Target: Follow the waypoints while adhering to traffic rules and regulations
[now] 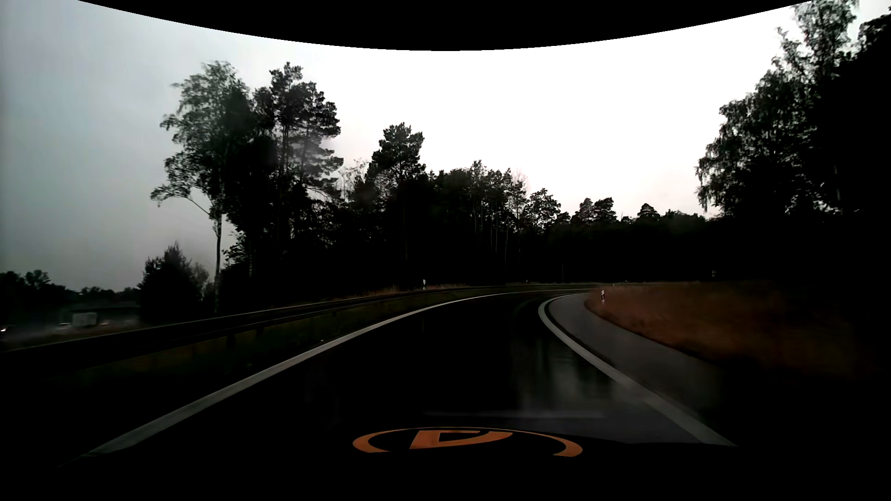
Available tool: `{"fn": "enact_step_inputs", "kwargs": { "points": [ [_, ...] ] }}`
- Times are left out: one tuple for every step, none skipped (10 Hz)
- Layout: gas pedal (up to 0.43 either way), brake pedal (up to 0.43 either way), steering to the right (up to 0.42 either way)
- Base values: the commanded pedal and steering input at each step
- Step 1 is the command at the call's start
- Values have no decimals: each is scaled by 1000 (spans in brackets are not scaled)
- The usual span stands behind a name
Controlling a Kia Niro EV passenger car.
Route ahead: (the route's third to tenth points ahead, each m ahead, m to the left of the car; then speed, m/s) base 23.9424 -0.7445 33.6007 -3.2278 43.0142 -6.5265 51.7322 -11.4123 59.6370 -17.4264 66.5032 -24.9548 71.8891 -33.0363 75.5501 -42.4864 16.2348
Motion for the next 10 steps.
{"fn": "enact_step_inputs", "kwargs": {
  "points": [
    [0,0,42],
    [0,0,43],
    [0,0,44],
    [0,0,46],
    [0,0,48],
    [0,0,49],
    [0,0,51],
    [0,0,52],
    [28,0,52],
    [39,0,52]
  ]
}}
